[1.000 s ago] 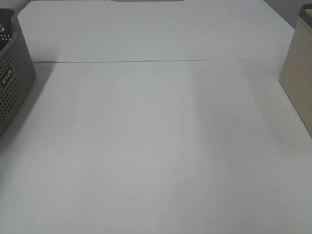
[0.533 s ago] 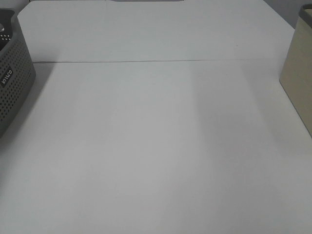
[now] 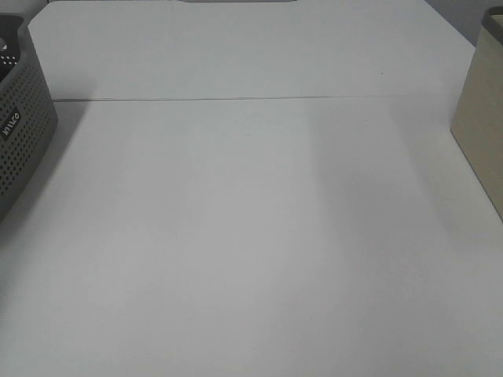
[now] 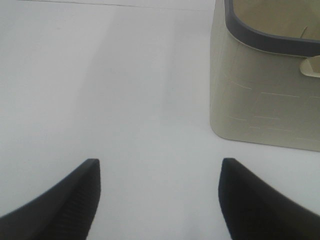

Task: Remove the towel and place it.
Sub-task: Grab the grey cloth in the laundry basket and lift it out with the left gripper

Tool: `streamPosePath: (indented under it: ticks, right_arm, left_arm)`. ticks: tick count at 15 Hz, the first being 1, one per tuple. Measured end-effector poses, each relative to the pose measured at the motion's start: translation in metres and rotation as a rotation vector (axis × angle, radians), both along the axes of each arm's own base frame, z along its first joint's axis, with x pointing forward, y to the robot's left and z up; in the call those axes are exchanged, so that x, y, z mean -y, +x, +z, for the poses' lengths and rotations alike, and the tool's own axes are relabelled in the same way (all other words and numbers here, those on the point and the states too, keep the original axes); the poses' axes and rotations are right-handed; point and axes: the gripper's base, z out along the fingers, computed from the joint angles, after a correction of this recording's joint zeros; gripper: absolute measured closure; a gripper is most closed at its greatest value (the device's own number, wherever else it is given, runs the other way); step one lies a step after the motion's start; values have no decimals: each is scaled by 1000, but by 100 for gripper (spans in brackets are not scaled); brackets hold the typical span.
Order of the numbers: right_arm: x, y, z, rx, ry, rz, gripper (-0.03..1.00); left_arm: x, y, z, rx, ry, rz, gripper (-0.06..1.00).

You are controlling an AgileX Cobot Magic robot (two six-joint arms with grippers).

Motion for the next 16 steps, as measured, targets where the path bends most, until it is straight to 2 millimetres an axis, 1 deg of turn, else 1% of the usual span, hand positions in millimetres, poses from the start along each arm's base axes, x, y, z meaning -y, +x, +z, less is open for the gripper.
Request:
streamPosePath:
  ticks: [2,5,8,9,12,13,15,16]
  right_arm:
    - [0,0,0,0,0,0,31]
    - [0,0,0,0,0,0,31]
    - [0,0,0,0,0,0,31]
    - [0,0,0,0,0,0,31]
    - [0,0,0,0,0,0,31]
    - [0,0,0,0,0,0,31]
    - [0,0,0,0,0,0,31]
    - [0,0,0,0,0,0,31]
  left_arm:
    - [20,-4,28,44,12,-38,94]
    - [52,-16,78,152,35,-98,94]
    - [78,-41,130,269,37,-104,94]
    - [82,-47,141,296,36,-100,94]
    - [92,-86,194,450,49,-96,94]
    - [96,-111,224,556,66,-99,94]
    - [103,-136,248,650,23,-108,94]
    - [108,-146,256,687,-19,-117,94]
